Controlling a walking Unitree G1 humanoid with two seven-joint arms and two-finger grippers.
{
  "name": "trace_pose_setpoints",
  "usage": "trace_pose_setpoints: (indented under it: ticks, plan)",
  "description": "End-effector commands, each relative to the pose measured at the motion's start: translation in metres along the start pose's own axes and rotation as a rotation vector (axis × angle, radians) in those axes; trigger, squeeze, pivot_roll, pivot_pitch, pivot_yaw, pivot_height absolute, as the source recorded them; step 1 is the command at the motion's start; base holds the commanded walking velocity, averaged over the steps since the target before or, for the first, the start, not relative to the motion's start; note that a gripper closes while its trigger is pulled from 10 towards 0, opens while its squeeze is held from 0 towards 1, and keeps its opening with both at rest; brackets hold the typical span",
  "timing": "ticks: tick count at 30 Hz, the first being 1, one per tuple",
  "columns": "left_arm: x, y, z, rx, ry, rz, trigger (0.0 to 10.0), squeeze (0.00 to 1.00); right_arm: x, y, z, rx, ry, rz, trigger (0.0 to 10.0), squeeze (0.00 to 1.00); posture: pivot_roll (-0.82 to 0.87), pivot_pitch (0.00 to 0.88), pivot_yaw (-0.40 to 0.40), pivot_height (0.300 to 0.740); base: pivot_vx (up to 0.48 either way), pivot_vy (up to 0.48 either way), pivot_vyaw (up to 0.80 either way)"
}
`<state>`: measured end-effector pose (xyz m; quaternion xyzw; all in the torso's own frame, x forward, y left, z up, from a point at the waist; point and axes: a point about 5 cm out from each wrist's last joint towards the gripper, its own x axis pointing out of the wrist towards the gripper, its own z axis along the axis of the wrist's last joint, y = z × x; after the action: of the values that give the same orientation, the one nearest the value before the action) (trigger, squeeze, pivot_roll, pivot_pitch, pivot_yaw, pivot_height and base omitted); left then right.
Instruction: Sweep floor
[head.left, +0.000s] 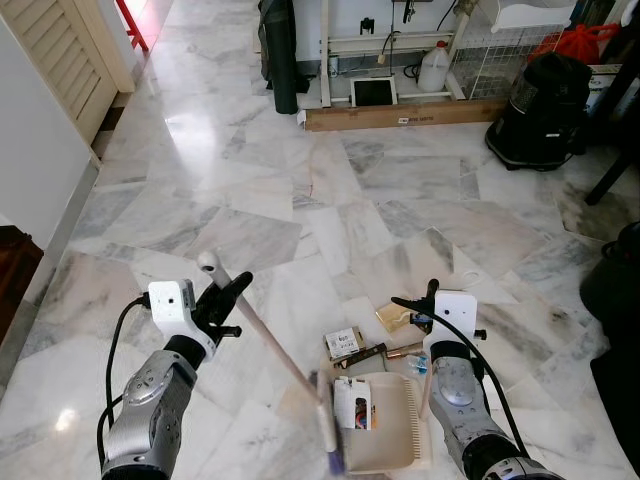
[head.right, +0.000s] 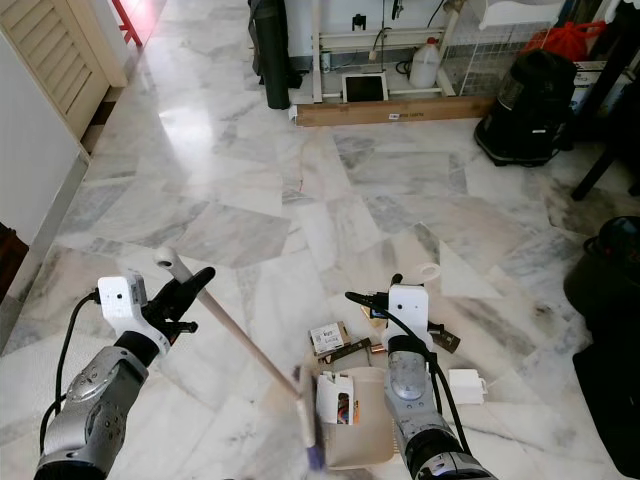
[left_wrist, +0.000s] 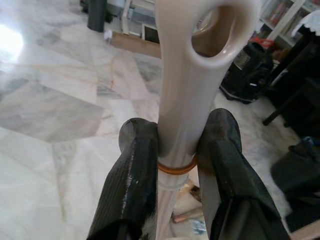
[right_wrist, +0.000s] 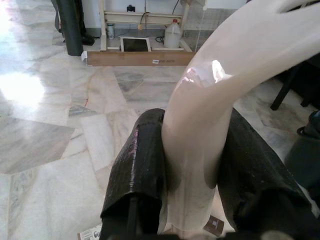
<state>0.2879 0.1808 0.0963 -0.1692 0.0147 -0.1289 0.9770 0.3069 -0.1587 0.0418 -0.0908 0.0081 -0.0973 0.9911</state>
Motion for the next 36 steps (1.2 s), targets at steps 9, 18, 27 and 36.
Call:
trace_pose_setpoints:
  ticks: [9, 18, 27, 36]
  plan:
    - [0.0, 0.001, 0.02, -0.073, -0.037, -0.056, 10.0, 0.0, -0.007, 0.006, -0.01, 0.007, 0.064, 0.023, 10.0, 0.0, 0.18, 0.129, 0.065, 0.74, 0.0, 0.0, 0.0]
    - [0.008, -0.007, 0.033, -0.144, -0.079, -0.087, 10.0, 0.0, -0.002, 0.007, -0.006, 0.029, 0.067, 0.017, 10.0, 0.0, 0.19, 0.092, 0.062, 0.74, 0.0, 0.0, 0.0]
    - [0.012, -0.004, 0.058, -0.035, -0.226, 0.037, 10.0, 0.0, 0.005, 0.007, 0.003, 0.055, 0.037, 0.014, 10.0, 0.0, 0.18, 0.051, 0.058, 0.74, 0.0, 0.0, 0.0]
    - [0.002, 0.018, 0.094, 0.138, -0.378, 0.249, 10.0, 0.0, 0.007, 0.001, 0.012, 0.099, -0.033, -0.019, 10.0, 0.0, 0.17, 0.051, 0.046, 0.74, 0.0, 0.0, 0.0]
